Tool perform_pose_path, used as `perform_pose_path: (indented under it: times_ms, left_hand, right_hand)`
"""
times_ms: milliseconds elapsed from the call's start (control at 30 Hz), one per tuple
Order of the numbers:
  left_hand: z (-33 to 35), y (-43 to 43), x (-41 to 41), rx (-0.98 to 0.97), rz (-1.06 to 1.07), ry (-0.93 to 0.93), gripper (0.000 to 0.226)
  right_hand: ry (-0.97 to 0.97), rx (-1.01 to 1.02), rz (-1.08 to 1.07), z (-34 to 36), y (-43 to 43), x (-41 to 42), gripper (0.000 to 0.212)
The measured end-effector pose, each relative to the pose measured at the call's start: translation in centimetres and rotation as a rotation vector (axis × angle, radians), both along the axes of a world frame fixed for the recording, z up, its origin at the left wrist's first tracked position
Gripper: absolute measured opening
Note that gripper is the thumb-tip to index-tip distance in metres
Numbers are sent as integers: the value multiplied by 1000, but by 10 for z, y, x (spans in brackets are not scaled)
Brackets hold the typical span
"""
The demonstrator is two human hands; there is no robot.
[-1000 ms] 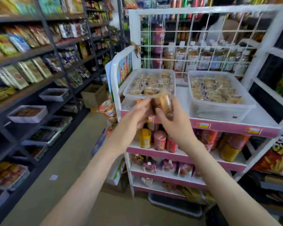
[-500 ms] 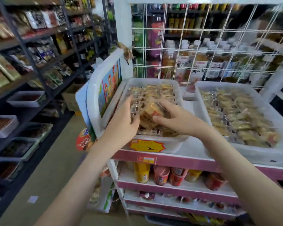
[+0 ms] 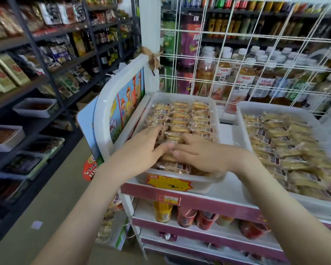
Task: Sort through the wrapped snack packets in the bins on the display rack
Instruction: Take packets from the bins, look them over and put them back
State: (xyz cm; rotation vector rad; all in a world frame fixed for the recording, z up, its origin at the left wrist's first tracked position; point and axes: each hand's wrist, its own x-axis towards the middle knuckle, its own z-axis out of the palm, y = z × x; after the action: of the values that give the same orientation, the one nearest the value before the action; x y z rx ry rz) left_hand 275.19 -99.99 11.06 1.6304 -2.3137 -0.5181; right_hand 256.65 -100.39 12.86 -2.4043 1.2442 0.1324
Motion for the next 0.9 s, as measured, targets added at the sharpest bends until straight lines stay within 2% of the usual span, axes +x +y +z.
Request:
perform_pose_path:
  times_ms: [67, 100, 167, 267, 433, 500, 600, 700, 900]
  left_hand:
    - [-1, -3, -3, -8, 4, -53, 85]
    - [-1, -5, -4, 13, 8, -77, 89]
    - [-2, -10, -6, 72, 6, -144, 92]
    - [-4, -15, -10, 94, -33, -319, 87]
    - [-4, -16, -11, 109, -41, -374, 83]
    - [-5, -15, -9, 100, -43, -370, 82]
    - [-7, -12, -8, 73, -44, -340, 83]
    - [-7, -11, -7, 58, -32, -294, 87]
    - [-7, -12, -7, 33, -45, -314, 82]
  right_hand:
    - [-146, -8, -102, 5, -4, -4, 44]
    - [-170, -84, -129, 6, -7, -6, 43]
    - [-96, -235, -114, 3, -15, -7, 35]
    - [41, -305, -76, -3, -23, -4, 38]
    - [-10, -412, -126, -9, -28, 4, 24]
    - [-98, -372, -186, -11, -28, 5, 12]
    - [-233, -344, -250, -14, -23, 6, 14]
    - [-325, -416, -356, -16, -17, 7, 15]
    - [-891, -559, -791, -3, -2, -2, 17]
